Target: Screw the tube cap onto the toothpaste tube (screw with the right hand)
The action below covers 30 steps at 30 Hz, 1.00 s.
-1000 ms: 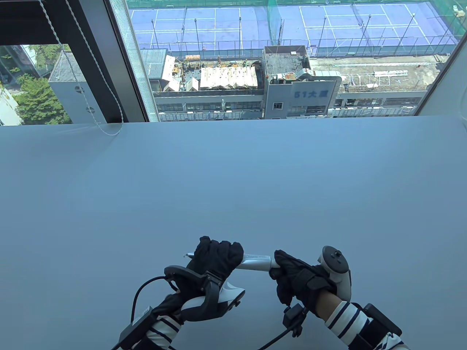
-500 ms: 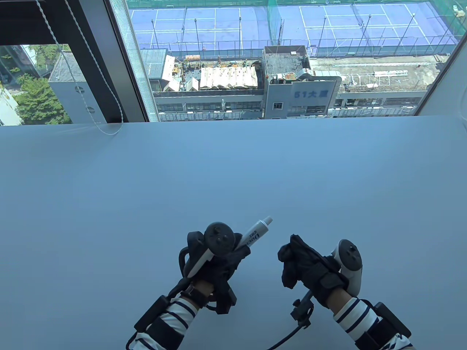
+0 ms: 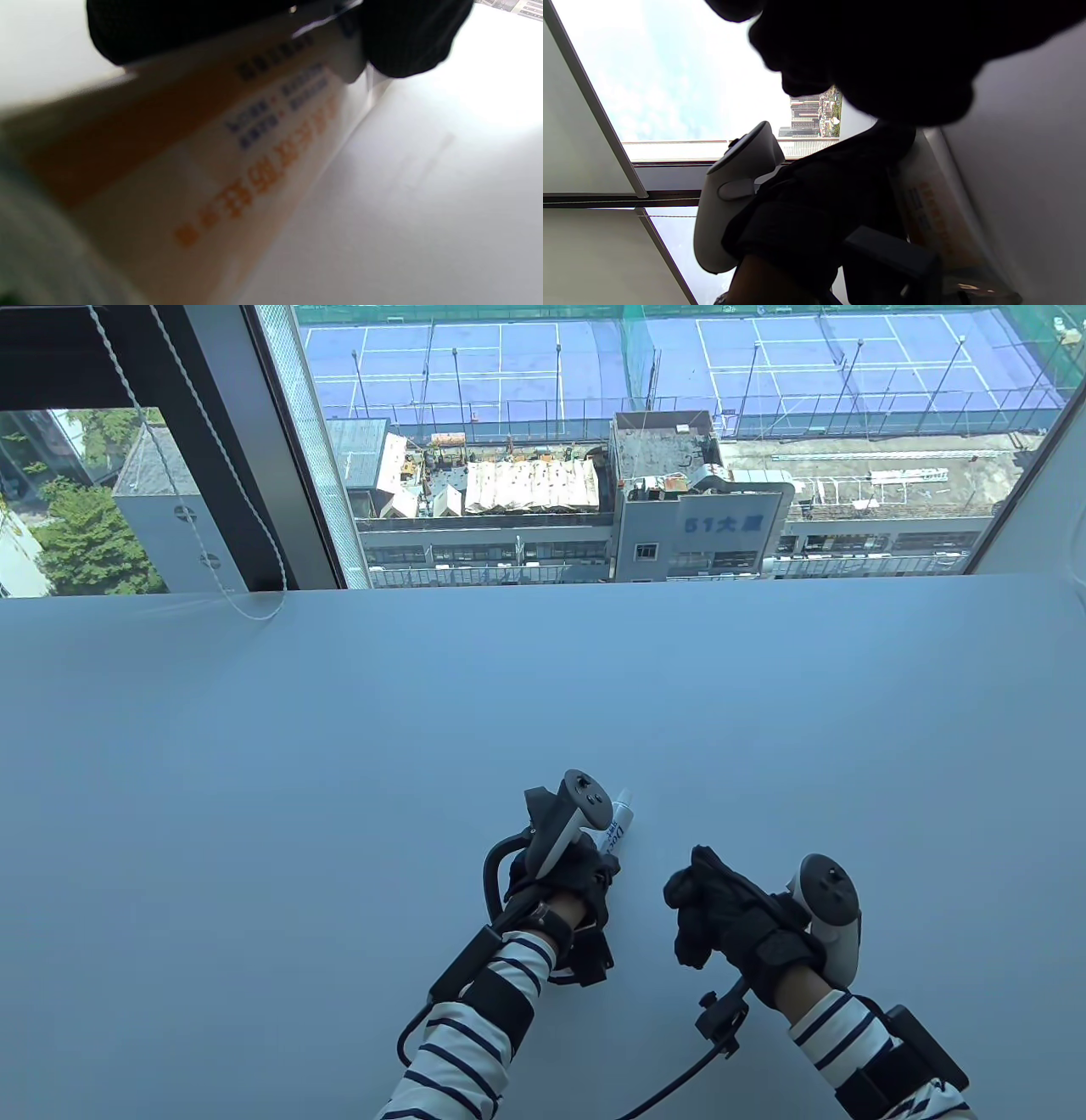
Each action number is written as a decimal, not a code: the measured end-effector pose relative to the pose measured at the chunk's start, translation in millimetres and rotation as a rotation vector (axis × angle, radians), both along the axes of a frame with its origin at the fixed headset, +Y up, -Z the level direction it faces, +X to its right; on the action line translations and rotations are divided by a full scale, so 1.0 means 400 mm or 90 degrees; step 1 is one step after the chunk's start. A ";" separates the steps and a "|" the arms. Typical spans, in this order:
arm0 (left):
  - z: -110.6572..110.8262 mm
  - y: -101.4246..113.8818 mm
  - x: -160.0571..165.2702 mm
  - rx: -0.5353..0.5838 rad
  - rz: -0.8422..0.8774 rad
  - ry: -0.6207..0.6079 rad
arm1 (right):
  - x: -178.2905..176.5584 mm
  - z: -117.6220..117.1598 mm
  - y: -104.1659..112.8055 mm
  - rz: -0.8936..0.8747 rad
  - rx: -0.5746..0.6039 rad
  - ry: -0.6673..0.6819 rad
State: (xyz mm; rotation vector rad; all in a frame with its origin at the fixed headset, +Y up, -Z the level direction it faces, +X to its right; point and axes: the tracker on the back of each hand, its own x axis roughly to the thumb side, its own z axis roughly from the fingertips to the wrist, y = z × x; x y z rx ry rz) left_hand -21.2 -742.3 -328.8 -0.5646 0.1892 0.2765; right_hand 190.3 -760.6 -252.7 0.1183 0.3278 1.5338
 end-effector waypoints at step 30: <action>0.097 -0.014 0.062 0.243 -0.427 -0.259 | -0.002 0.005 -0.006 0.024 -0.009 0.010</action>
